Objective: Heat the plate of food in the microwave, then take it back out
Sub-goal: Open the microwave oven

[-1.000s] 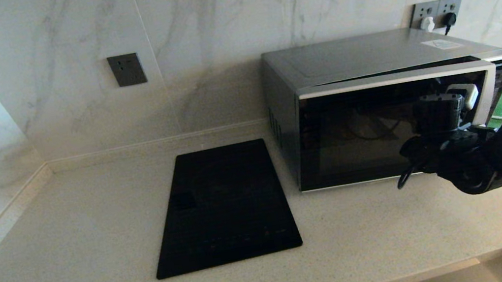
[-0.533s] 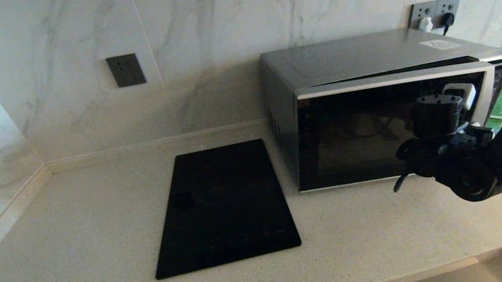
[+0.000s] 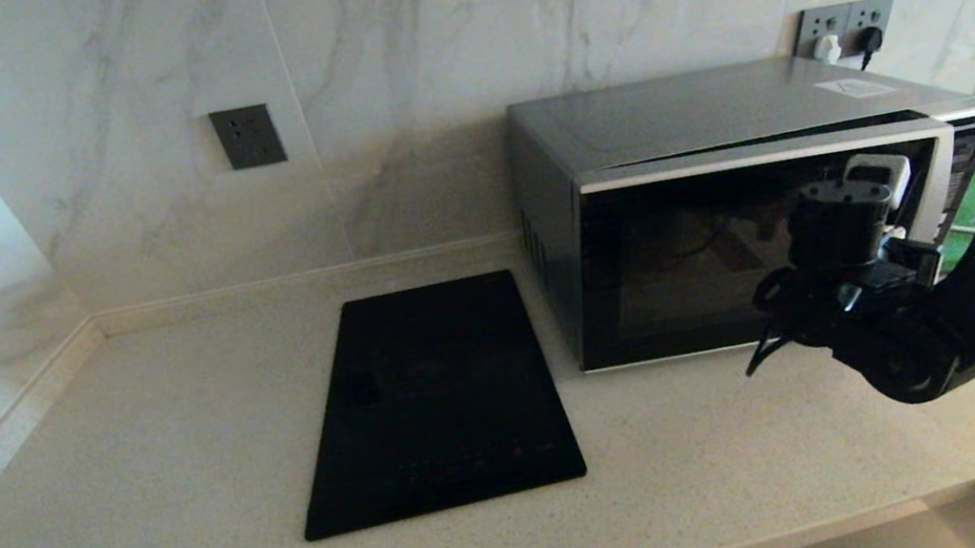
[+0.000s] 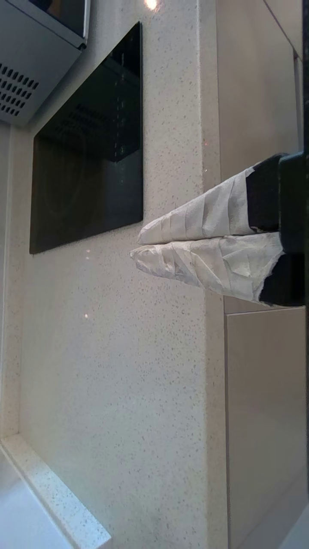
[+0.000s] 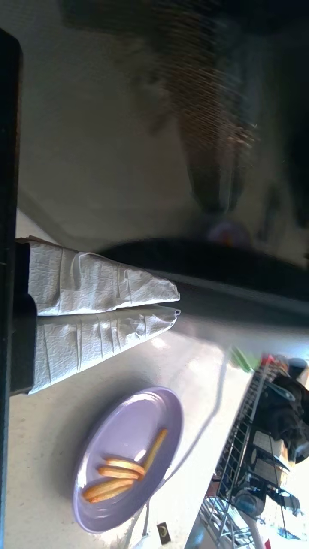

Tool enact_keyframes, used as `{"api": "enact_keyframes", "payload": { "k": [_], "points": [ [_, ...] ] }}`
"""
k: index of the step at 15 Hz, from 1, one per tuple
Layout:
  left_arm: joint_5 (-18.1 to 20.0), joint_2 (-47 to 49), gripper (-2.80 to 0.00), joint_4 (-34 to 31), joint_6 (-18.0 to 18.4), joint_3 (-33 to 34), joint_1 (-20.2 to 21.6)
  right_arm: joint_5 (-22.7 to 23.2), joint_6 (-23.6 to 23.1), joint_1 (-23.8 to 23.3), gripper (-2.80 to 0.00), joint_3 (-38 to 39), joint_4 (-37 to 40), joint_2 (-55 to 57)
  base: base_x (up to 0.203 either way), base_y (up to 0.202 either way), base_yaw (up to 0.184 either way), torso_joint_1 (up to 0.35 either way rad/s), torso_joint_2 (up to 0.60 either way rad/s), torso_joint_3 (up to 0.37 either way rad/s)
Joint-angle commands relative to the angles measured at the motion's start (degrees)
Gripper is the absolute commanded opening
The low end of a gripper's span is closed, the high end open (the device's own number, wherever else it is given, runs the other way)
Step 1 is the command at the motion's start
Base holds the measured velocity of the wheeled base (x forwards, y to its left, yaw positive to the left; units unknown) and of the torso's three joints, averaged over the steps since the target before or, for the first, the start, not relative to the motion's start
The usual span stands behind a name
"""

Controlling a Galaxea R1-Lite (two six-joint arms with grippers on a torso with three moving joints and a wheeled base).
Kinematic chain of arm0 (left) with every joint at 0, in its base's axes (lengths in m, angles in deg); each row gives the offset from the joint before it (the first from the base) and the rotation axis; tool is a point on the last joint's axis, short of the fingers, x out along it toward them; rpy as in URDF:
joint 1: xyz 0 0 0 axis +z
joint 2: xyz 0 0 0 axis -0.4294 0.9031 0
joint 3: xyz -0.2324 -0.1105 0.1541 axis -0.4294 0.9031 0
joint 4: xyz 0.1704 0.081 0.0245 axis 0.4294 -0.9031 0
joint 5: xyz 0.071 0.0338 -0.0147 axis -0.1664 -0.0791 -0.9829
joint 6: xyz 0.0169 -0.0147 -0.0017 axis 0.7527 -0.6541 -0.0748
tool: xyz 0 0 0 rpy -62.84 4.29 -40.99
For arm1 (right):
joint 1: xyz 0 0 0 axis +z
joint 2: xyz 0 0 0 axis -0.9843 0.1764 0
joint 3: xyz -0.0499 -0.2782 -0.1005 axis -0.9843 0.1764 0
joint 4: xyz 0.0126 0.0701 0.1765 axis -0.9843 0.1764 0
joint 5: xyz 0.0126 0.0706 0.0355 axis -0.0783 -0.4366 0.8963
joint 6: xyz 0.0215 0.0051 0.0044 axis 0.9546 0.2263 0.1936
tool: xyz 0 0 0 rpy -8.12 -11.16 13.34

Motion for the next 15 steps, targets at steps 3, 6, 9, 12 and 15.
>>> {"api": "enact_keyframes", "payload": {
  "k": [3,6,9,12,15],
  "points": [
    [0.0,0.1,-2.80,0.0,0.0,0.0,0.0,0.1,-6.2,-0.4,-2.80,0.1,-2.4,-10.9,0.000,0.000,0.000,0.000,0.00,0.000],
    [0.0,0.1,-2.80,0.0,0.0,0.0,0.0,4.2,-13.3,-1.3,-2.80,-0.5,-2.5,-20.2,0.000,0.000,0.000,0.000,0.00,0.000],
    [0.0,0.1,-2.80,0.0,0.0,0.0,0.0,8.0,-18.0,-1.5,-2.80,-3.6,0.4,-28.9,0.000,0.000,0.000,0.000,0.00,0.000],
    [0.0,0.1,-2.80,0.0,0.0,0.0,0.0,10.7,-18.8,-1.4,-2.80,-5.1,7.2,-35.7,0.000,0.000,0.000,0.000,0.00,0.000],
    [0.0,0.1,-2.80,0.0,0.0,0.0,0.0,12.6,-18.7,-1.4,-2.80,-5.8,11.0,-38.7,0.000,0.000,0.000,0.000,0.00,0.000]
  ]
}}
